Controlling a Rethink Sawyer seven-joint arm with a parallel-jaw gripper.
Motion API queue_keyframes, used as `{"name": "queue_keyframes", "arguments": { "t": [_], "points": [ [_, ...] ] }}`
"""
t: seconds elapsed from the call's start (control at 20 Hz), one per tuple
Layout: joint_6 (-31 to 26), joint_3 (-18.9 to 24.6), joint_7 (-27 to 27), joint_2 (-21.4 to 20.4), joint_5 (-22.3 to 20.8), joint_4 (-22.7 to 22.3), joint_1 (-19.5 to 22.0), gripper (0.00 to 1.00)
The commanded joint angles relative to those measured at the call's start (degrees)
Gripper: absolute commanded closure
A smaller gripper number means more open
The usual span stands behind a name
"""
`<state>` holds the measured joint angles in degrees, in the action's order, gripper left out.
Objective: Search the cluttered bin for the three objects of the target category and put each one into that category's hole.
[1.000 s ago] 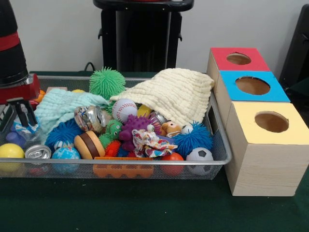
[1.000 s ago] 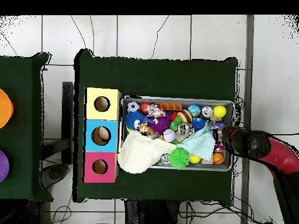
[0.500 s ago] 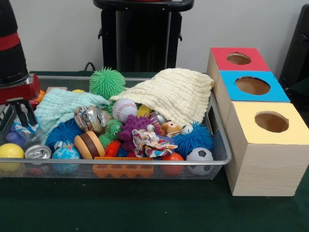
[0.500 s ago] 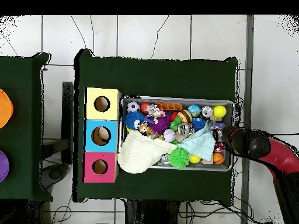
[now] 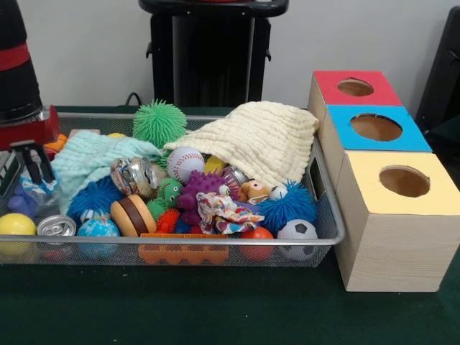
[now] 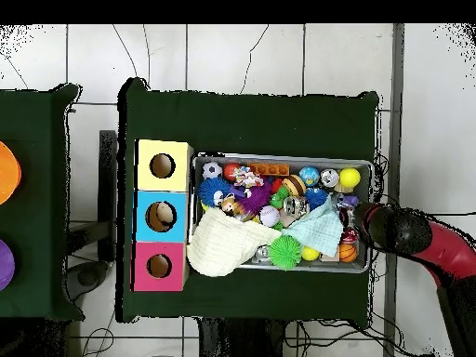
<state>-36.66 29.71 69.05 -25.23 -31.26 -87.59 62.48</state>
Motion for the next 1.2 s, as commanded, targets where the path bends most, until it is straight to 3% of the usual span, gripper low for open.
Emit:
{"name": "queue_keyframes", "arguments": {
  "t": [0.05,0.6,1.2],
  "points": [
    [-4.0,-2.2,-2.3,-3.2,-2.0,-4.7,-0.3,1.0],
    [-2.5,-4.0,4.2,-8.3,0.1,-10.9,-2.3,1.0],
    [-0.1,-8.2,11.8,-13.4,3.9,-17.0,-7.5,1.0]
  ]
}}
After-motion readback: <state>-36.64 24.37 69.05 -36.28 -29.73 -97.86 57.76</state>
